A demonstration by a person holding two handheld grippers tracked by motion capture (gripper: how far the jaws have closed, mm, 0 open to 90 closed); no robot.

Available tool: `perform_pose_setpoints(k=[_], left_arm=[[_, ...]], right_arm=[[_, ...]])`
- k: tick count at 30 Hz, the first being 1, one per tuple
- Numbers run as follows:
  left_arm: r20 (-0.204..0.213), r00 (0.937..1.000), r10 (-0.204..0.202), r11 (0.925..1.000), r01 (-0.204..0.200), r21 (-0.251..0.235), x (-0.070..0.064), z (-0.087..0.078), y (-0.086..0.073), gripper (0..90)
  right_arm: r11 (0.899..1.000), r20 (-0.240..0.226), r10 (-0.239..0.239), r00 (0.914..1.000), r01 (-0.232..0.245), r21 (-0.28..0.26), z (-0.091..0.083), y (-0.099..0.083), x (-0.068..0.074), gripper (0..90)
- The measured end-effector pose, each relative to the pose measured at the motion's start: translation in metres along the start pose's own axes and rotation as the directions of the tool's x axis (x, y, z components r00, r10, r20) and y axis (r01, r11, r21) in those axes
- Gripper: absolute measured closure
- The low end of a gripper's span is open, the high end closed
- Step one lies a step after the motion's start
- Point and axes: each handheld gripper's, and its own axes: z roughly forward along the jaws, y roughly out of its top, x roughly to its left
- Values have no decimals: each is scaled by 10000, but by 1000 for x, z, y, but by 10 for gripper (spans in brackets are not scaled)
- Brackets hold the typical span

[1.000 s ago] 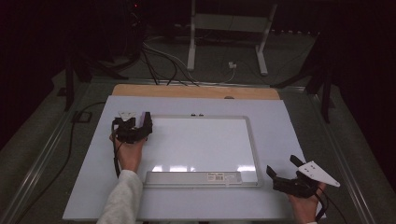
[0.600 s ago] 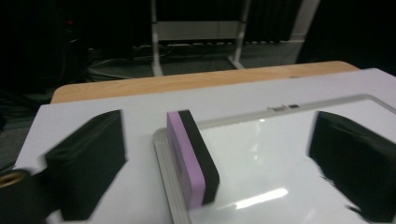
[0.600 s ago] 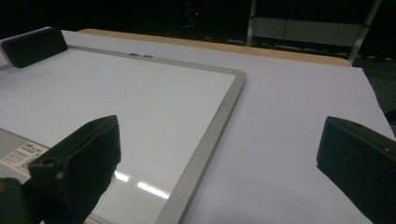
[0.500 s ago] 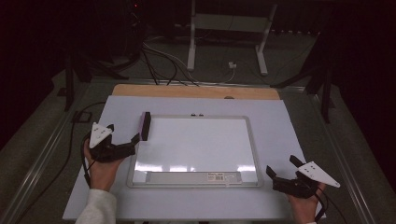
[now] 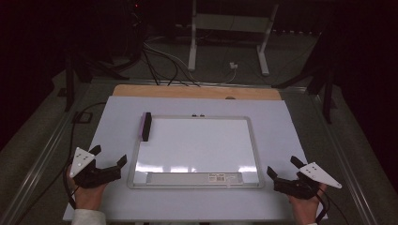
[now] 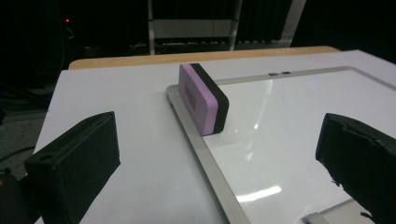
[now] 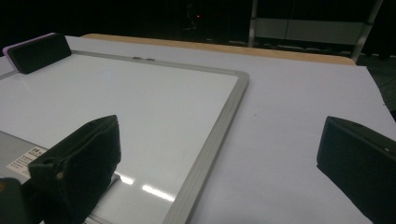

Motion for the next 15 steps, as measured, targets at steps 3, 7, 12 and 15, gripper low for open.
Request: perform_pose_setpoints(k=[3,7,12,15], left_arm=[[-34,10000,87,10000,-87,45,-1,-2,-4,6],[-137,9992,379,9993,-379,2,-4,-3,-7,5],[-151,9991,384,9992,-386,-109,-4,-7,-11,6],[-217,9986,480,9988,-481,-46,-4,-10,-13,6]], right_arm=[[10000,20,0,10000,0,-50,-1,0,-2,0],[9999,56,64,10000,-64,-105,-2,0,-5,0],[9999,187,29,9998,-27,-142,-3,-1,-7,0],[10000,274,79,9996,-77,-54,0,-2,-9,0]])
